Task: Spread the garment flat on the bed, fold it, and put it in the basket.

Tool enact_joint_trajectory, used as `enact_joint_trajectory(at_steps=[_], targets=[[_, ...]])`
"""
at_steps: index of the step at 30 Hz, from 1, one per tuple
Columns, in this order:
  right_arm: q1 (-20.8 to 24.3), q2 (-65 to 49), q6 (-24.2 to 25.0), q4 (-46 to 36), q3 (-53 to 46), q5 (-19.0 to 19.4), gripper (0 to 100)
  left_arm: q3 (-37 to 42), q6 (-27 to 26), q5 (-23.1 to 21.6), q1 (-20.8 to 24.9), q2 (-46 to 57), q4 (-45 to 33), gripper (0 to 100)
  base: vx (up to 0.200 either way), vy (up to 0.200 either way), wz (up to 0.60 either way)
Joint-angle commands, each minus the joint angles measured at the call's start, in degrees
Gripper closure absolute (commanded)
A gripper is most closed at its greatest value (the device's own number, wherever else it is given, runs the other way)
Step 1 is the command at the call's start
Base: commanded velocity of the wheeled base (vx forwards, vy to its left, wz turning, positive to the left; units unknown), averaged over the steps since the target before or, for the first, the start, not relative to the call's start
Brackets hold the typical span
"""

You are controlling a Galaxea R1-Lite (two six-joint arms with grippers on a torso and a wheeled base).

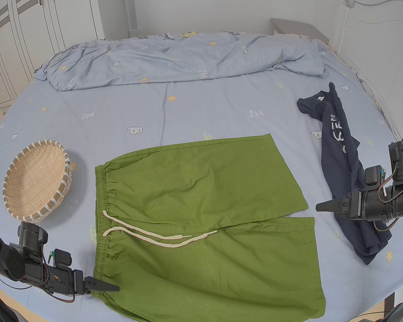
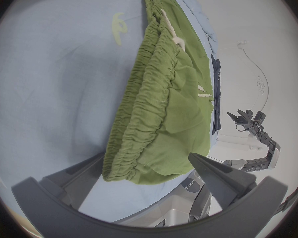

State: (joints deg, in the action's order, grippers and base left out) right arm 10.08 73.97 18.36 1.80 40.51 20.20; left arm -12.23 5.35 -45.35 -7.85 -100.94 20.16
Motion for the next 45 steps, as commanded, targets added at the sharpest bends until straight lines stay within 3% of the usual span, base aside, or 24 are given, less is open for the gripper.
enact_joint_trajectory(at_steps=[1,13,39,40,45], targets=[[0.03,0.21,0.01,0.04,0.01,0.02,0,-0.08,0.01,0.0,-0.67,-0.4,1.02,0,0.0,0.0,0.0],[-0.06,0.12,0.01,0.04,0.01,0.02,0,-0.52,0.1,0.0,0.38,-2.68,2.95,0,0.0,0.0,0.0],[-0.33,0.12,0.1,0.13,0.01,0.02,0,2.73,1.06,-2.55,0.12,4.61,2.95,0,0.0,0.0,0.0],[-0.33,0.12,0.1,0.13,0.01,0.02,0,2.73,1.06,-2.55,0.12,4.61,2.95,100,0.0,0.0,0.0],[-0.33,0.21,0.1,0.13,0.01,0.02,0,3.09,0.89,-2.29,-0.59,4.61,3.04,100,0.0,0.0,0.0]])
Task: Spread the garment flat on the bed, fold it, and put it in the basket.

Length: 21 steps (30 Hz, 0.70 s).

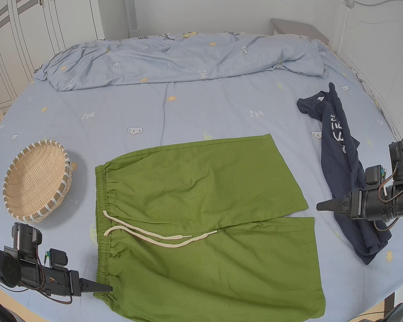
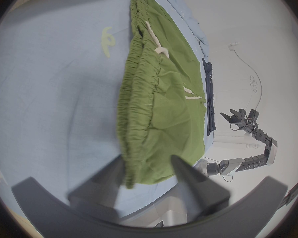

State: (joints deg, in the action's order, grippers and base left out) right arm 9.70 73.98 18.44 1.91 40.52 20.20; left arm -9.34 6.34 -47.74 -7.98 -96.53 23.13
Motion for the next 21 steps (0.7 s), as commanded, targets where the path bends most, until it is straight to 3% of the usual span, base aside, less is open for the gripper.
enact_joint_trajectory(at_steps=[1,13,14,21], targets=[[0.05,0.19,0.01,0.02,0.0,0.02,0,0.2,-0.1,0.1,-0.45,0.2,-0.01,100,0.0,0.0,0.0],[0.76,0.11,-0.16,0.02,-3.61,0.19,0,3.98,-0.98,1.6,-5.46,2.39,0.08,100,0.0,0.0,0.0],[1.99,0.28,-0.34,0.2,-7.56,1.51,0,5.12,-1.68,2.91,-7.31,3.27,-0.01,100,0.0,0.0,0.0],[1.81,0.28,-0.6,2.04,-18.2,7.75,0,4.86,-1.86,3.09,-7.48,2.92,0.08,100,0.0,0.0,0.0]])
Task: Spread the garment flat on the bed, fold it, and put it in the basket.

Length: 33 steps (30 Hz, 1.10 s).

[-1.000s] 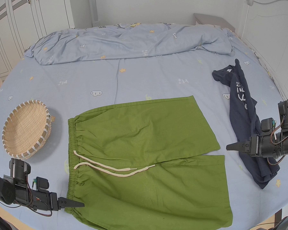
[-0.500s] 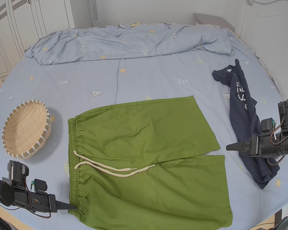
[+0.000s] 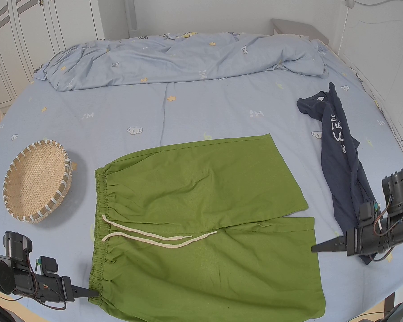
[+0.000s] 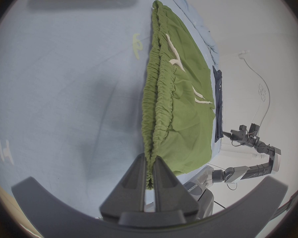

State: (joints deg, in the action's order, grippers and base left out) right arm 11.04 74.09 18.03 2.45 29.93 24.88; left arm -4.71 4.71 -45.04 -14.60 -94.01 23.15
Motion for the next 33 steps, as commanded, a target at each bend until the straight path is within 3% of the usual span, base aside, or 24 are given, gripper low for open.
enact_joint_trajectory(at_steps=[1,8,11,26,28,33], targets=[[0.64,0.17,-0.19,2.47,-9.01,3.16,0,0.14,-0.22,0.4,-0.95,0.32,0.05,100,0.0,0.0,0.0],[0.82,3.69,-0.28,11.61,-17.01,5.35,0,-0.13,-0.22,0.4,-2.71,0.85,0.14,100,0.0,0.0,0.0],[0.82,4.22,-0.36,11.96,-18.59,7.02,0,-0.48,-0.22,0.4,-3.06,0.41,0.14,100,0.0,0.0,0.0],[2.93,10.9,-4.06,12.23,-22.46,7.64,0,-1.1,-0.22,0.4,-4.2,0.32,0.14,100,0.0,0.0,0.0],[3.19,11.51,-4.06,12.75,-22.55,8.43,0,-1.1,-0.22,0.4,-4.12,0.32,0.14,100,0.0,0.0,0.0],[3.37,12.04,-4.14,13.37,-23.07,15.02,0,-1.1,-0.22,0.4,-4.03,0.32,0.14,100,0.0,0.0,0.0]])
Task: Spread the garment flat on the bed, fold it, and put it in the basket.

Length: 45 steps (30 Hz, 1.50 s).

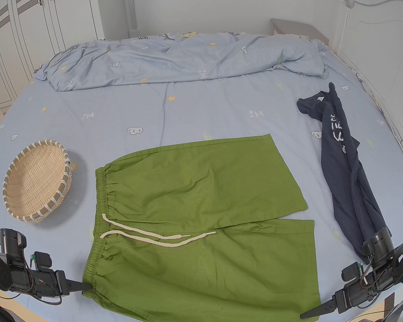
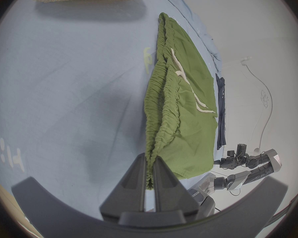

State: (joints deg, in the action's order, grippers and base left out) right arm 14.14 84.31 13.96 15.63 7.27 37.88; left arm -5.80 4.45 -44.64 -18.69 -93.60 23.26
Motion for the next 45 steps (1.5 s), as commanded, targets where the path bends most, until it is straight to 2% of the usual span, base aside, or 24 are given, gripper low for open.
enact_joint_trajectory(at_steps=[1,7,27,28,34,38,45], targets=[[0.36,2.61,-0.16,0.19,-0.41,2.11,0,0.0,0.03,-0.01,0.06,0.0,0.03,100,0.0,0.0,0.0],[0.71,6.39,-3.15,0.28,-0.32,1.94,0,0.0,0.03,-0.01,0.14,0.08,0.03,100,0.0,0.0,0.0],[0.98,8.06,-2.88,3.71,-0.06,2.2,0,0.09,0.03,-0.01,0.32,0.17,0.03,100,0.0,0.0,0.0],[0.98,8.06,-2.88,3.71,-0.06,2.2,100,0.09,0.03,-0.01,0.32,0.17,0.03,100,0.0,0.0,0.0],[-2.36,9.38,-3.94,3.62,-0.85,1.76,100,0.0,0.03,-0.01,-0.03,0.17,0.12,100,0.0,0.0,0.0],[-5.79,8.94,-7.1,3.18,-1.73,1.76,100,0.09,0.03,-0.01,-0.12,0.26,0.03,100,0.0,0.0,0.0],[-6.06,8.06,-7.37,3.0,-1.55,1.76,100,0.09,0.03,-0.09,-0.12,0.35,0.03,100,0.0,0.0,0.0]])
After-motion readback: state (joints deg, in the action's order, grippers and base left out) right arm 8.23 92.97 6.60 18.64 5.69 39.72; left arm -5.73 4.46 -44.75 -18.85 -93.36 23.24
